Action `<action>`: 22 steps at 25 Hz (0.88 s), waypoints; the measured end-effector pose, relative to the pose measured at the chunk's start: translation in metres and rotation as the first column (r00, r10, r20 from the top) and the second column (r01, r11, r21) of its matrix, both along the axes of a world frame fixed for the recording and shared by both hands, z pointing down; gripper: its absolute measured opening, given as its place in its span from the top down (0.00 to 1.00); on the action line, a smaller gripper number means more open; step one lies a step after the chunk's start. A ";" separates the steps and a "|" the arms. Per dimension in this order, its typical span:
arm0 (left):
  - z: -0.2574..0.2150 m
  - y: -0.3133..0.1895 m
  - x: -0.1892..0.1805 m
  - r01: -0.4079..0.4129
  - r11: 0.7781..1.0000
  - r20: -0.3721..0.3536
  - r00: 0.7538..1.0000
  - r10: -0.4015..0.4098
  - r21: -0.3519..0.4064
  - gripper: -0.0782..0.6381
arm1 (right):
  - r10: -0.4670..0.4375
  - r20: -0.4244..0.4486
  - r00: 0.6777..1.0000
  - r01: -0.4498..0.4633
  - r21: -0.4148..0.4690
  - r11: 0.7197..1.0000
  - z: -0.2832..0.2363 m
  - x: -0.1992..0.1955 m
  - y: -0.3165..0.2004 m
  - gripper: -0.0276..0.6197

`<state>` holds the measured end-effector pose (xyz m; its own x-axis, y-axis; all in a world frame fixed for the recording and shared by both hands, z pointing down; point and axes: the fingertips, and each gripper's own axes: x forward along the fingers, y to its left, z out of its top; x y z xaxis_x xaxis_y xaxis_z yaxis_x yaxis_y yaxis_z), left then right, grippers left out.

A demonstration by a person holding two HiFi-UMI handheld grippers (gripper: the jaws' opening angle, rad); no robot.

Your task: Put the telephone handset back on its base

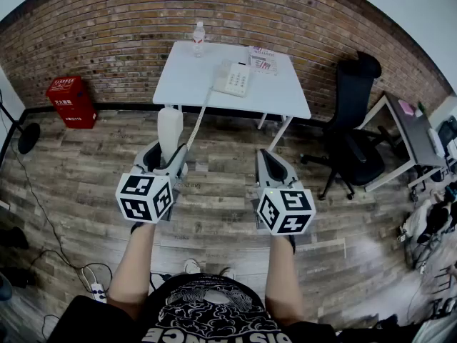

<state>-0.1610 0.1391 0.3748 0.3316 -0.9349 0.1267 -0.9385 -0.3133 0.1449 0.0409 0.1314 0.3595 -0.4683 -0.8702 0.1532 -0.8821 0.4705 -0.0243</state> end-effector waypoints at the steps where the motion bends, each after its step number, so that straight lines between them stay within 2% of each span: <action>1: 0.002 -0.001 -0.004 -0.003 1.000 -0.003 1.000 0.003 -0.004 0.59 | 0.003 0.000 1.000 -0.003 -0.002 1.000 0.001 -0.004 0.000 0.96; 11: 0.011 -0.020 -0.033 -0.032 0.999 -0.017 0.999 0.032 -0.020 0.59 | 0.027 -0.017 0.999 -0.027 -0.009 1.000 0.005 -0.035 -0.015 0.96; 22: 0.023 -0.067 -0.033 -0.034 0.999 -0.007 0.999 0.034 -0.037 0.59 | 0.018 -0.005 1.000 -0.018 -0.020 1.000 0.019 -0.038 -0.063 0.96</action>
